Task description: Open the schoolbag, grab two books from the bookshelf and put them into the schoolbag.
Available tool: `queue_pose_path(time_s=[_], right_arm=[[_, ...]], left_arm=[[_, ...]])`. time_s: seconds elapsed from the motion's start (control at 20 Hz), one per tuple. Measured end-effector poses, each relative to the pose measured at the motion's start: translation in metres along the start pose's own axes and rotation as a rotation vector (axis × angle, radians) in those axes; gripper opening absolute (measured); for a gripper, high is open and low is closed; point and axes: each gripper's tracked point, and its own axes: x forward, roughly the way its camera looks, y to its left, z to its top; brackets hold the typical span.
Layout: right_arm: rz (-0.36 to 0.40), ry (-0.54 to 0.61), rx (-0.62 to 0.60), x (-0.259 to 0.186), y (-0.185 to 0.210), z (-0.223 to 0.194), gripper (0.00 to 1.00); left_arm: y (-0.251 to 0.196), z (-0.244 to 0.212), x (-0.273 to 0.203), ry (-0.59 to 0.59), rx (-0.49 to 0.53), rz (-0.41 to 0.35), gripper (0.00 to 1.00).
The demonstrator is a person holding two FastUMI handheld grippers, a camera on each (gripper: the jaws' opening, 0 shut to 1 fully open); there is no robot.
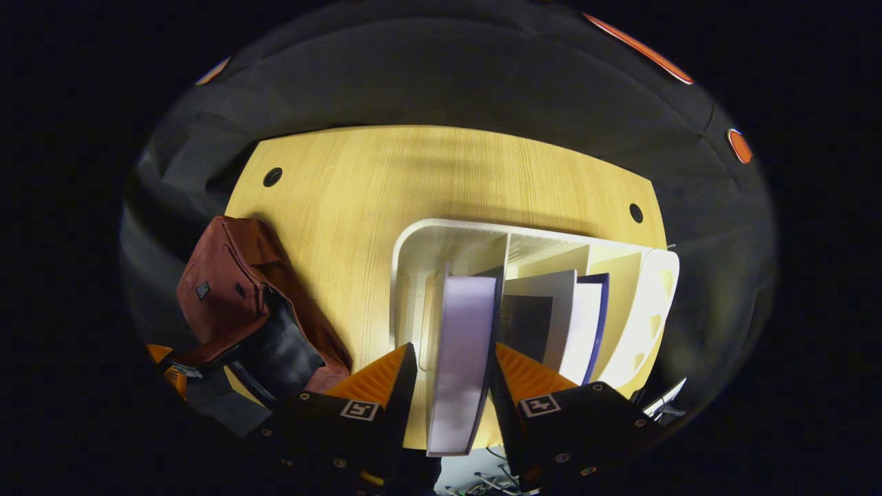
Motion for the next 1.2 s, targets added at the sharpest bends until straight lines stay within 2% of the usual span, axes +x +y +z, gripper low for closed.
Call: queue_pose_path(time_s=[0.05, 0.1, 0.15, 0.3, 0.35, 0.4, 0.45, 0.5, 0.55, 0.6, 0.65, 1.0, 1.2], right_arm=[[-0.013, 0.019, -0.002, 0.003, 0.001, -0.002, 0.57], [-0.013, 0.037, -0.001, 0.008, 0.003, -0.004, 0.41], [-0.007, 0.056, 0.005, 0.013, 0.006, -0.006, 0.47], [-0.009, 0.087, 0.022, 0.016, 0.006, -0.008, 0.41], [-0.008, 0.103, 0.032, 0.016, 0.004, -0.012, 0.48], [-0.008, 0.110, 0.053, 0.011, 0.004, -0.012, 0.40], [-0.011, 0.103, 0.061, 0.007, 0.003, -0.011, 0.39], [-0.014, 0.080, 0.069, 0.000, -0.002, -0.007, 0.46], [-0.008, 0.064, 0.082, -0.009, -0.006, -0.006, 0.30], [0.004, 0.047, 0.112, -0.022, -0.008, -0.008, 0.29], [0.019, 0.032, 0.135, -0.035, -0.010, -0.008, 0.38], [0.082, -0.102, 0.188, -0.128, -0.029, -0.020, 0.37], [0.168, -0.179, 0.246, -0.168, -0.021, -0.030, 0.37]], left_arm=[[0.000, -0.001, 0.000, -0.001, -0.001, -0.002, 0.10], [-0.001, -0.003, 0.001, 0.001, -0.007, -0.005, 0.10], [-0.002, -0.003, 0.001, 0.000, -0.011, -0.009, 0.10], [-0.005, -0.005, 0.001, -0.002, -0.025, -0.025, 0.10], [-0.006, -0.005, 0.001, -0.005, -0.029, -0.029, 0.10], [-0.005, -0.006, 0.003, -0.006, -0.035, -0.033, 0.10], [-0.005, -0.005, 0.003, -0.007, -0.039, -0.036, 0.10], [-0.006, -0.007, 0.004, -0.007, -0.044, -0.039, 0.10], [-0.006, -0.007, 0.004, -0.009, -0.045, -0.041, 0.10], [-0.005, -0.008, 0.005, -0.008, -0.046, -0.042, 0.10], [-0.006, -0.008, 0.006, -0.008, -0.043, -0.045, 0.10], [-0.003, -0.005, 0.005, -0.004, -0.017, -0.057, 0.10], [0.000, -0.001, 0.006, 0.000, -0.013, -0.056, 0.10]])
